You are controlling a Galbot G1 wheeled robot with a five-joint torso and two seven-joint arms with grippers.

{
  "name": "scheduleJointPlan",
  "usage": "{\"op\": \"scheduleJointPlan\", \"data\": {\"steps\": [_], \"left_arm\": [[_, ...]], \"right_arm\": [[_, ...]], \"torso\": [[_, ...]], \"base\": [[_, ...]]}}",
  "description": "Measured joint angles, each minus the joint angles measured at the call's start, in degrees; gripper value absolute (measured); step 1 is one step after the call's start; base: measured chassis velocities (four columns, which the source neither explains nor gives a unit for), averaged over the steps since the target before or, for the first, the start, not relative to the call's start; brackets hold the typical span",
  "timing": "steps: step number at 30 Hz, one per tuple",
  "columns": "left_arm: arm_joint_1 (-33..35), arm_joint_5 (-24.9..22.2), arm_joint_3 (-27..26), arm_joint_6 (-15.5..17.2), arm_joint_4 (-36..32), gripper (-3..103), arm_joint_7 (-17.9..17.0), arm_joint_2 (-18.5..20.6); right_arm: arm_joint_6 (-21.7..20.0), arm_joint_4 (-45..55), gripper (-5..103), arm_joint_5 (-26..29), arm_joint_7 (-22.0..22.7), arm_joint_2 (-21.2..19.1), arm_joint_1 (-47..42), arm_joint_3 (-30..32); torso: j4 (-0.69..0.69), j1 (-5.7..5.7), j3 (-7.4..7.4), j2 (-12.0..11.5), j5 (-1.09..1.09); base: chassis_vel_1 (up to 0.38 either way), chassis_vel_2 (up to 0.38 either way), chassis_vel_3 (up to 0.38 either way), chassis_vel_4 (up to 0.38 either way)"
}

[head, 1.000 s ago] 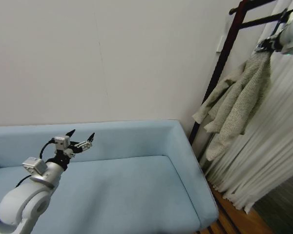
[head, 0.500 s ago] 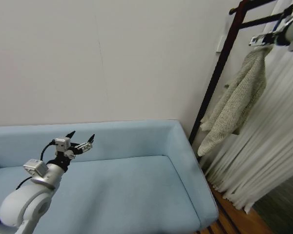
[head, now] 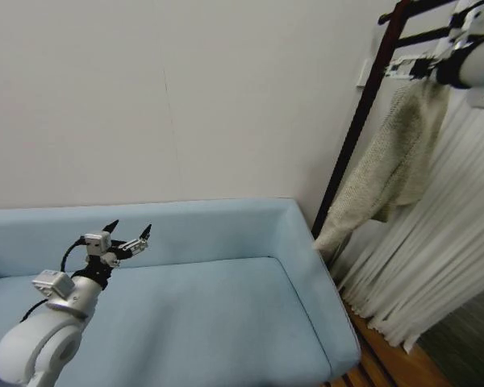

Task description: Pick up the clothes from the sofa and hang them on the clothes hanger.

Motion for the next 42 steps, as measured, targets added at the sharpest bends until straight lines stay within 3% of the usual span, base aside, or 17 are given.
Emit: {"op": "scheduleJointPlan", "data": {"steps": [7, 10, 13, 14, 17, 19, 24, 29, 33, 34, 38, 39, 42], "left_arm": [[3.3, -0.97, -2.76, -1.12, -1.83, 100, -0.01, -1.3], [4.58, -1.57, -3.57, -1.21, -2.61, 100, -0.37, -2.25], [6.06, -1.66, -4.38, -1.43, -3.53, 100, -1.02, -3.37], [6.06, -1.66, -4.38, -1.43, -3.53, 100, -1.02, -3.37], [7.86, -1.16, -5.03, -1.9, -4.42, 100, -1.15, -4.44], [8.27, -0.98, -5.12, -1.98, -4.56, 100, -1.16, -4.62], [11.15, 0.55, -5.29, -3.04, -5.38, 100, -1.16, -5.74], [12.33, 2.09, -4.28, -3.79, -5.35, 100, -1.1, -6.4], [14.47, 5.37, -1.78, -5.81, -4.45, 100, -1.05, -8.73], [14.47, 5.37, -1.78, -5.81, -4.45, 100, -1.05, -8.73], [17.34, 9.0, 0.65, -8.0, -4.33, 100, -0.99, -14.0], [17.34, 9.0, 0.65, -8.0, -4.33, 100, -0.99, -14.0], [18.35, 11.62, 2.44, -8.51, -4.34, 100, -0.92, -17.42]], "right_arm": [[4.55, 4.21, 100, 1.21, -9.67, -1.48, -4.28, 0.83], [6.16, 5.77, 100, 1.97, -12.76, -1.93, -9.92, 5.31], [8.7, 7.31, 100, -1.68, -18.41, -1.04, -21.91, 12.58], [8.7, 7.31, 100, -1.68, -18.41, -1.04, -21.91, 12.58], [10.4, 6.96, 100, -9.01, -20.65, 3.89, -29.3, 15.83], [10.46, 6.66, 100, -10.04, -20.54, 4.94, -29.91, 15.85], [13.58, 3.1, 100, -19.3, -17.74, 13.63, -37.5, 14.14], [16.82, 2.71, 100, -26.56, -18.79, 15.58, -47.67, 16.39], [18.56, 6.26, 100, -37.14, -21.34, 15.54, -66.61, 27.25], [18.56, 6.26, 100, -37.14, -21.34, 15.54, -66.61, 27.25], [20.77, 11.35, 100, -50.75, -22.72, 14.86, -90.24, 41.38], [20.77, 11.35, 100, -50.75, -22.72, 14.86, -90.24, 41.38], [23.06, 13.15, 100, -58.13, -21.32, 18.28, -101.8, 46.63]], "torso": [[0.01, 0.0, 0.0, 0.0, -0.03], [0.01, 0.0, 0.0, 0.0, -0.02], [-0.01, 0.0, 0.0, 0.0, 0.01], [-0.01, 0.0, 0.0, 0.0, 0.01], [0.02, 0.0, 0.0, 0.0, -0.02], [0.02, 0.0, 0.0, 0.0, -0.03], [0.05, 0.01, 0.01, 0.0, -0.03], [0.01, 0.01, 0.02, -0.01, 0.0], [0.0, 0.01, 0.0, -0.01, -0.01], [0.0, 0.01, 0.0, -0.01, -0.01], [-0.03, -0.01, -0.02, 0.0, -0.02], [-0.03, -0.01, -0.02, 0.0, -0.02], [0.01, -0.01, -0.01, 0.0, 0.04]], "base": [[0.0, 0.0, 0.0, 0.0], [0.0, 0.0, 0.0, 0.0], [0.0, 0.0, 0.0, 0.0], [0.0, 0.0, 0.0, 0.0], [0.0, 0.0, 0.0, 0.0], [0.0, 0.0, 0.0, 0.0], [0.0, 0.0, 0.0, 0.0], [0.0, 0.0, 0.0, 0.0], [0.0, 0.0, 0.0, 0.0], [0.0, 0.0, 0.0, 0.0], [0.0, 0.0, 0.0, 0.0], [0.0, 0.0, 0.0, 0.0], [0.0, 0.0, 0.0, 0.0]]}}
